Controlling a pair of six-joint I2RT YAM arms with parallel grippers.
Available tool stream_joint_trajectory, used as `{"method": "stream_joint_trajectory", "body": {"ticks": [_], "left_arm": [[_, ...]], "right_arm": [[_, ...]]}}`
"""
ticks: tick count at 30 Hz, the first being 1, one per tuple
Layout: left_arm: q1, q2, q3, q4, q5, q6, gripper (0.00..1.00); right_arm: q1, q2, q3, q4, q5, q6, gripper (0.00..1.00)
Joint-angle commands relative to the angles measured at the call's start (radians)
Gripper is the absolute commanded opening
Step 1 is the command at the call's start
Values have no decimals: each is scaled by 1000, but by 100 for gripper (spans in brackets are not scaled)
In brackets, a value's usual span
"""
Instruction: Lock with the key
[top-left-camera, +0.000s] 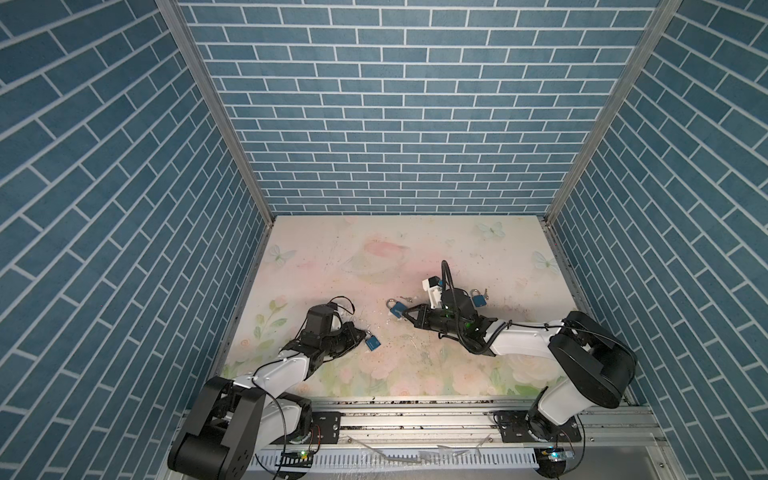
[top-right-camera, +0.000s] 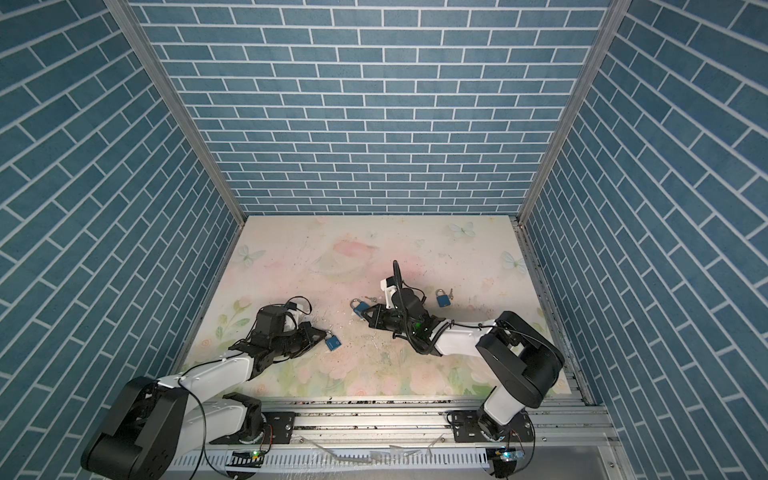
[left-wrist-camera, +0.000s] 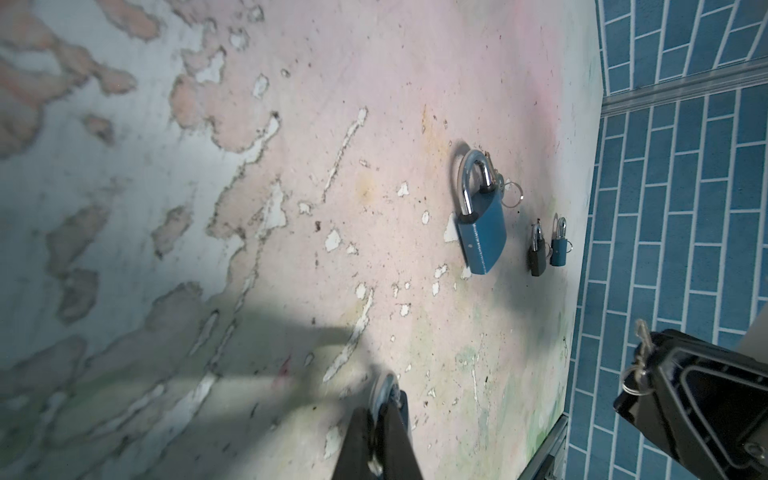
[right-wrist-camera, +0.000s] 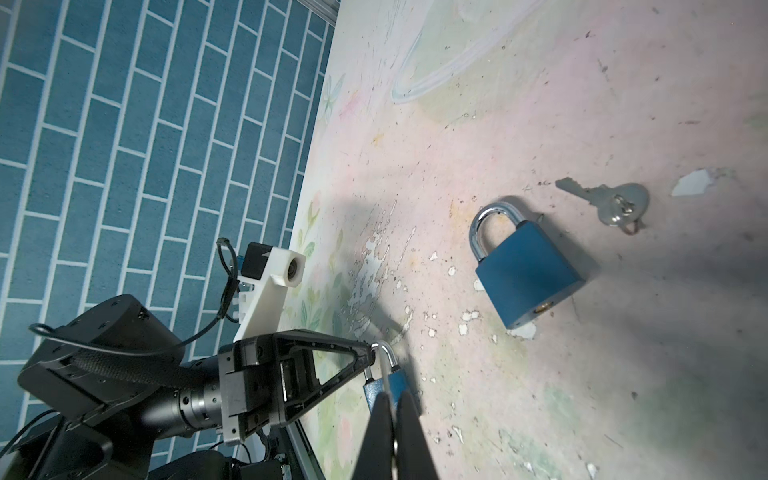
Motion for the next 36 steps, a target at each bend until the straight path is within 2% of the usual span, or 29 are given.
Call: {"method": "stream_joint_trajectory", "body": {"ticks": [1, 4, 11, 18, 21, 31, 36], "left_arm": [[10, 2, -18, -57, -41, 27, 1], [11, -3, -16, -90, -59, 39, 2], [18, -26, -12, -146, -95, 53, 11], [18, -22, -7, -155, -109, 58, 23], [19, -40, -1, -178, -121, 59, 32], [20, -214, 46, -328, -167, 59, 50], [23, -331, 90, -442, -209, 57, 56]], "right_arm": [[17, 29, 46, 1, 37, -20, 0], [27, 48, 70, -10, 48, -21, 0], [46, 83, 104, -25, 58, -25, 0], [57, 85, 119, -62, 75, -41, 0], [67, 79, 131, -96, 87, -55, 0], [95, 104, 183, -161, 103, -81, 0], [122, 155, 230, -205, 119, -81, 0]]}}
